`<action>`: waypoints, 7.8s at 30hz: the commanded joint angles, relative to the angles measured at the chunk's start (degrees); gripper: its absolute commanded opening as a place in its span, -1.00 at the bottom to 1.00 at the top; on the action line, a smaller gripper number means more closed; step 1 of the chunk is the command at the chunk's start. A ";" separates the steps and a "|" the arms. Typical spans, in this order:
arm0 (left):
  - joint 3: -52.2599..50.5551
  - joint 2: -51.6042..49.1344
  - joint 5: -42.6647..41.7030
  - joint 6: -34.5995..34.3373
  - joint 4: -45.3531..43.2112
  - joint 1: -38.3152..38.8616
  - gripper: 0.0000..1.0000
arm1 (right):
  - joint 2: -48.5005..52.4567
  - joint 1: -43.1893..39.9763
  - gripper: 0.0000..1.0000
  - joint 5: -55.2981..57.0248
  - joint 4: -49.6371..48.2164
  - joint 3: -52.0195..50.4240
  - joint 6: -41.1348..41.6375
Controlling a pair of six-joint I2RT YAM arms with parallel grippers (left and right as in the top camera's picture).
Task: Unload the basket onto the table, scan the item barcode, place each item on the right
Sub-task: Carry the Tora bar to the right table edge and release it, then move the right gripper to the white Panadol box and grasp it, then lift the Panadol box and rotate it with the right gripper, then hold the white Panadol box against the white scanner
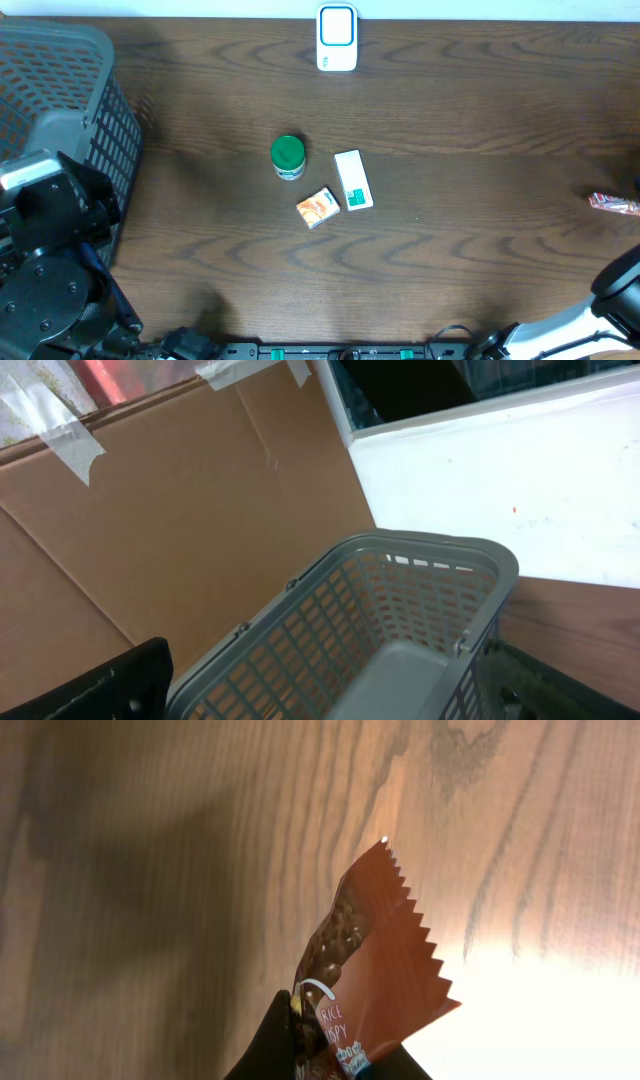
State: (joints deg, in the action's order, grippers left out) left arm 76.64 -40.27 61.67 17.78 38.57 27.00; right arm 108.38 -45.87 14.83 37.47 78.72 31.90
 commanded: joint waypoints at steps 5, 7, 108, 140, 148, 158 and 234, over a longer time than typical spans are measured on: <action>-0.09 0.24 0.52 -0.55 -0.15 -0.20 0.96 | -0.46 -6.73 -0.24 -11.10 -3.43 -0.20 -3.74; -0.09 0.24 0.52 -0.55 -0.15 -0.20 0.96 | -0.50 -7.87 0.74 -13.79 -3.41 0.02 -4.44; -0.09 0.24 0.52 -0.55 -0.15 -0.20 0.96 | 5.22 78.44 0.34 -16.85 0.74 -10.14 -10.54; -0.09 0.24 0.52 -0.55 -0.15 -0.20 0.96 | 4.20 67.10 -0.42 -43.01 8.81 -10.03 -19.28; -0.09 0.24 0.52 -0.55 -0.15 -0.20 0.96 | 2.89 58.64 -0.47 -57.79 13.22 -10.03 -27.80; -0.09 0.24 0.52 -0.55 -0.15 -0.20 0.96 | 2.40 53.53 -0.47 -73.40 26.62 -10.03 -45.97; -0.09 0.24 0.55 -0.55 -0.15 -0.20 0.96 | 2.40 59.69 -0.44 -36.06 -31.28 -4.50 -27.58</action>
State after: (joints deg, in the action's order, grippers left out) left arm 76.64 -40.27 61.67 17.78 38.57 27.00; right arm 111.90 12.82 -33.78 9.43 73.01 1.26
